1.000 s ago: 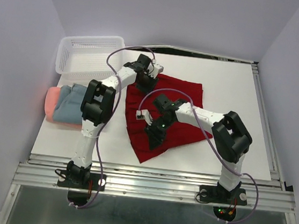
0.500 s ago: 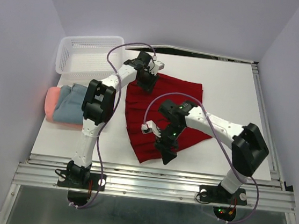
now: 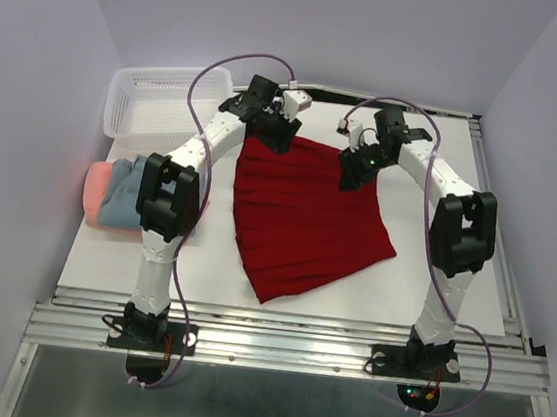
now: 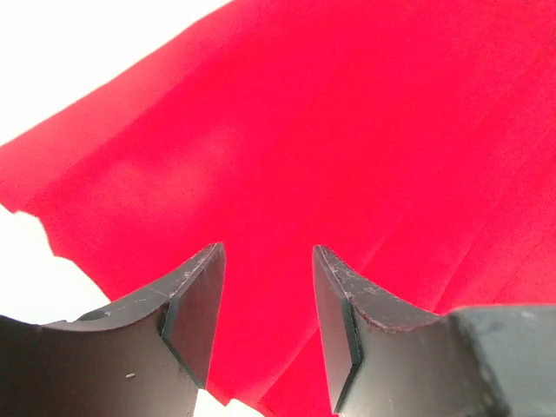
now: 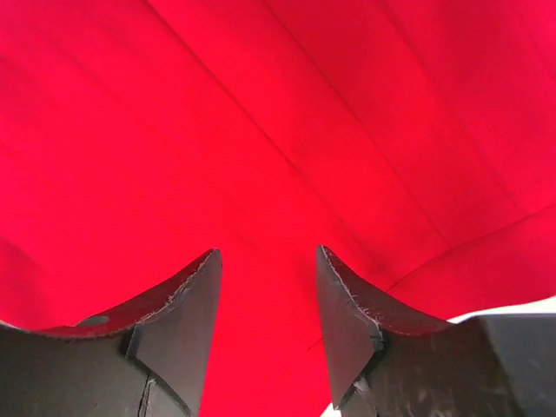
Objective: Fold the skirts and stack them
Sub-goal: Flatten the skirt out
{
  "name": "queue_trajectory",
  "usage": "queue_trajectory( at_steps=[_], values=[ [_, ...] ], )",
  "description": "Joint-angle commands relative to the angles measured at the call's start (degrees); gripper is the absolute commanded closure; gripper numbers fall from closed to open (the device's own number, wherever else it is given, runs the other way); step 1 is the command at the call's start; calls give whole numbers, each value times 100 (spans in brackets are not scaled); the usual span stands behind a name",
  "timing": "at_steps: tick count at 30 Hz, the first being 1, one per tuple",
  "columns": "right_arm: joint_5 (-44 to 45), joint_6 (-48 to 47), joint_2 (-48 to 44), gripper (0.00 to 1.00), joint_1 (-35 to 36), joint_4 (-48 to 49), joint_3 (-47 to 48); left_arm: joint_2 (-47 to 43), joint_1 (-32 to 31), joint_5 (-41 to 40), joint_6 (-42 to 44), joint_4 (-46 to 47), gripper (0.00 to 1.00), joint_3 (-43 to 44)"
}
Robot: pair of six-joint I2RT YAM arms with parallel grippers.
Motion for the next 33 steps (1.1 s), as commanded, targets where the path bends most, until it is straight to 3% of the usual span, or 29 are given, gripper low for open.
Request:
queue_trajectory(
  at_steps=[1, 6, 11, 16, 22, 27, 29, 33],
  values=[
    [545, -119, 439, 48, 209, 166, 200, -240, 42, -58, 233, 93, 44, 447],
    [809, -348, 687, 48, 209, 281, -308, -11, 15, 39, 364, -22, 46, 194],
    [863, -628, 346, 50, 209, 343, -1318, 8, -90, -49, 812, -163, 52, -281],
    [722, -936, -226, 50, 209, 334, -2592, -317, -336, -102, 1304, -172, 55, -1282],
    [493, -1481, -701, 49, 261, -95, -3157, -713, -854, 3, 1824, -470, 60, -2565],
    [142, -1658, -1009, 45, 262, -947, -2719, -1179, -1162, 214, 2025, -602, 69, -3444],
    [-155, -1658, -1044, 44, 140, -1648, -2237, -1363, -1110, 337, 2148, -751, 66, -3420],
    [-369, -1614, -887, 36, -317, -2250, -813, -1373, -890, 759, 2755, -1384, 54, -2518]
  ],
)
